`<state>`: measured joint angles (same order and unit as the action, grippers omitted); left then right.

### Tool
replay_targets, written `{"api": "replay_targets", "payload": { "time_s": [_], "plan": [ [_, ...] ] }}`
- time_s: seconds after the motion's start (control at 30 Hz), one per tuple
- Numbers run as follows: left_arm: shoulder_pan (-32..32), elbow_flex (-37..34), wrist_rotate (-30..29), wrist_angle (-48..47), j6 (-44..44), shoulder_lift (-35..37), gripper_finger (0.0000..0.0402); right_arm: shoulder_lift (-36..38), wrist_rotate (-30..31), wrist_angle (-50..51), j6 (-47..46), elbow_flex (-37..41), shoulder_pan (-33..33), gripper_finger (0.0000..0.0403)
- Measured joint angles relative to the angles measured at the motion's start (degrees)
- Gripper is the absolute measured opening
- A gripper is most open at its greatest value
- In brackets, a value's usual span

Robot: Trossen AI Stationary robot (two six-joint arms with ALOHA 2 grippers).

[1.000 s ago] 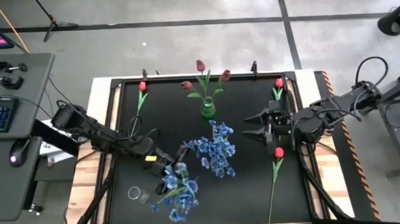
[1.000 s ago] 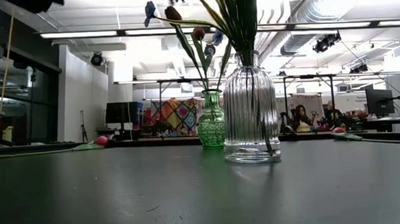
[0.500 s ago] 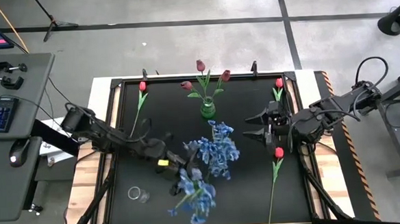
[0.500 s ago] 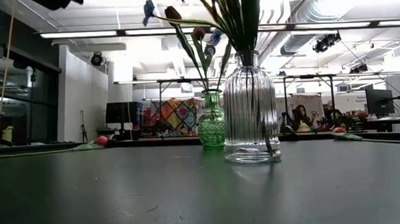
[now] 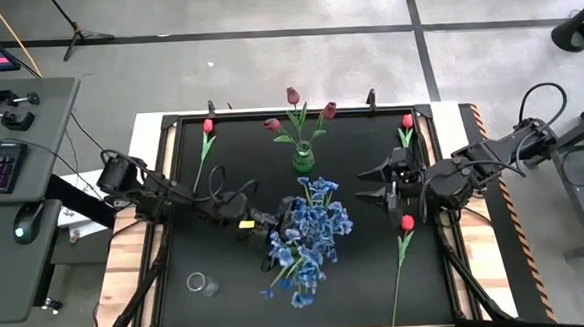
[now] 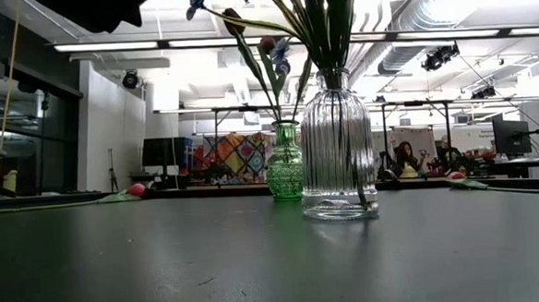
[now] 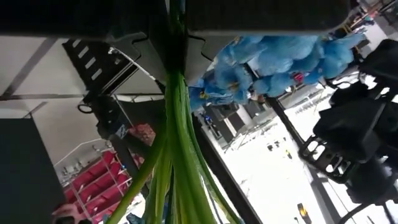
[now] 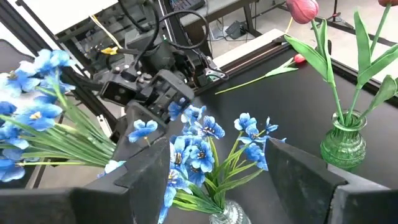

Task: Sort flowers into vase by color
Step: Put the blue flowers into the right transparent vase

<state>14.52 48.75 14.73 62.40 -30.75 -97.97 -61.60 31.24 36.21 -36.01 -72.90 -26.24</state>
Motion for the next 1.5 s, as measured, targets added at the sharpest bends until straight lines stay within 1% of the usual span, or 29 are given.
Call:
{"api": "replay_targets", "payload": {
  "time_s": [0.2,0.4,0.5,0.67,0.97,1.17,1.3,1.4,1.5],
  "plan": [
    [-0.7,0.0,0.9,-0.8,-0.4,-0.3,0.0001,0.0,0.0,0.0,0.0,0.0,0.0,0.0252],
    [-0.7,0.0,1.3,-0.2,0.2,-3.3,0.0000,0.0,0.0,0.0,0.0,0.0,0.0,0.0252],
    [-0.7,0.0,0.1,2.5,0.5,-5.0,0.0000,0.0,0.0,0.0,0.0,0.0,0.0,0.0252],
    [-0.7,0.0,-1.7,6.4,1.7,-5.2,0.0000,0.0,0.0,0.0,0.0,0.0,0.0,0.0252],
    [-2.2,0.0,-2.3,4.4,2.5,-5.2,0.0000,0.0,0.0,0.0,0.5,0.0,0.0,0.0252],
    [-2.7,0.0,-2.5,4.9,3.4,-7.2,0.0000,0.0,0.0,0.0,0.5,0.0,0.0,0.0252],
    [-2.6,0.0,-3.7,5.0,4.3,-8.6,0.0000,0.0,0.0,-0.2,0.5,0.0,0.0,0.0252],
    [-2.7,0.0,-6.2,5.0,4.6,-8.6,0.0000,0.0,0.0,-0.5,0.5,0.0,0.0,0.0252],
    [-2.9,0.0,-6.8,6.1,5.1,-8.6,0.0000,0.0,0.0,-0.8,0.5,0.0,0.0,0.0252]
  ]
}}
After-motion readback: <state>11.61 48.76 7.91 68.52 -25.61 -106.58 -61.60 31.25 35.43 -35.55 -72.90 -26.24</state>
